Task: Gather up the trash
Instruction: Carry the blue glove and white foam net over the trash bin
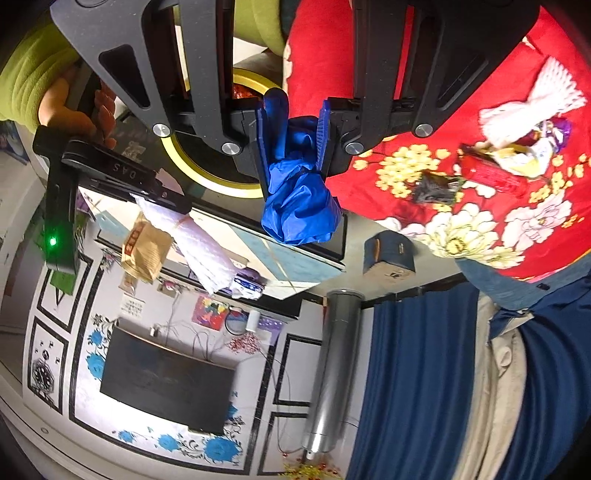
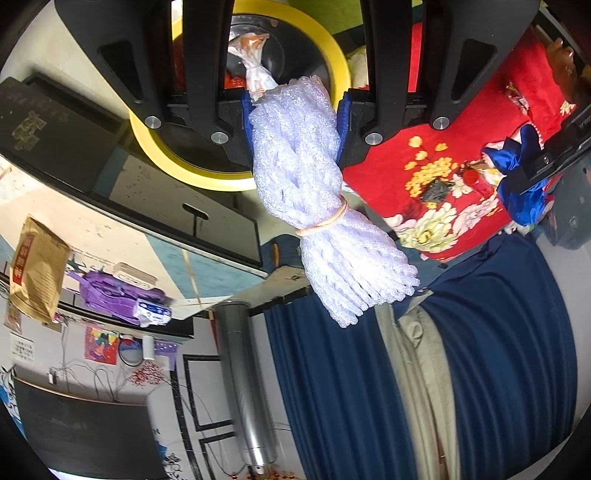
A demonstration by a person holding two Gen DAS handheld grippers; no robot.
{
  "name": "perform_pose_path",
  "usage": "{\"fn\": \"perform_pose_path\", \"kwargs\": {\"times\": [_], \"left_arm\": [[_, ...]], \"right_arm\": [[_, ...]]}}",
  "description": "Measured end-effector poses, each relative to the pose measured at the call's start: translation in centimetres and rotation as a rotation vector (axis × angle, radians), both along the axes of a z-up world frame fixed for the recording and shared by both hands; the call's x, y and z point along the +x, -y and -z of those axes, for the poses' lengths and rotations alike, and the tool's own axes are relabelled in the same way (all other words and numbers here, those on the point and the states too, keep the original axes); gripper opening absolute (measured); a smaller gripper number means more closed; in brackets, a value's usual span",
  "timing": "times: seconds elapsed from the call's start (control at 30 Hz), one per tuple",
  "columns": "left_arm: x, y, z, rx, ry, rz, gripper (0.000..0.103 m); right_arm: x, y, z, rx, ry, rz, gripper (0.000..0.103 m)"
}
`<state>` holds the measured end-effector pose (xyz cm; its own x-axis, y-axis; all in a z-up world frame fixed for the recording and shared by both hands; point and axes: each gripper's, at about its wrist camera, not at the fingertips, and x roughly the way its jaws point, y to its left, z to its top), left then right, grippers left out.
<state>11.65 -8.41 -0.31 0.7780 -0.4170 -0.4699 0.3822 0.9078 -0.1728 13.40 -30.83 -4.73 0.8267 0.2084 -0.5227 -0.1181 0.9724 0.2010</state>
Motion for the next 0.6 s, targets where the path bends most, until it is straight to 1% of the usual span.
{"fn": "perform_pose_path", "kwargs": {"times": [0.23, 0.4, 0.6], "left_arm": [[0.6, 2.5, 1.5, 0.044, -0.026, 0.04, 0.014], [1.0, 4.1, 2.6, 0.067, -0.04, 0.071, 0.014], [1.9, 6.1, 4.3, 0.083, -0.085, 0.115, 0.014]], "right_arm": [[0.4, 1.7, 1.1, 0.017, -0.03, 0.042, 0.032], [1.0, 2.6, 2.2, 0.011, -0.059, 0.067, 0.032], [1.7, 4.0, 3.6, 0.007, -0.105, 0.098, 0.032]]}}
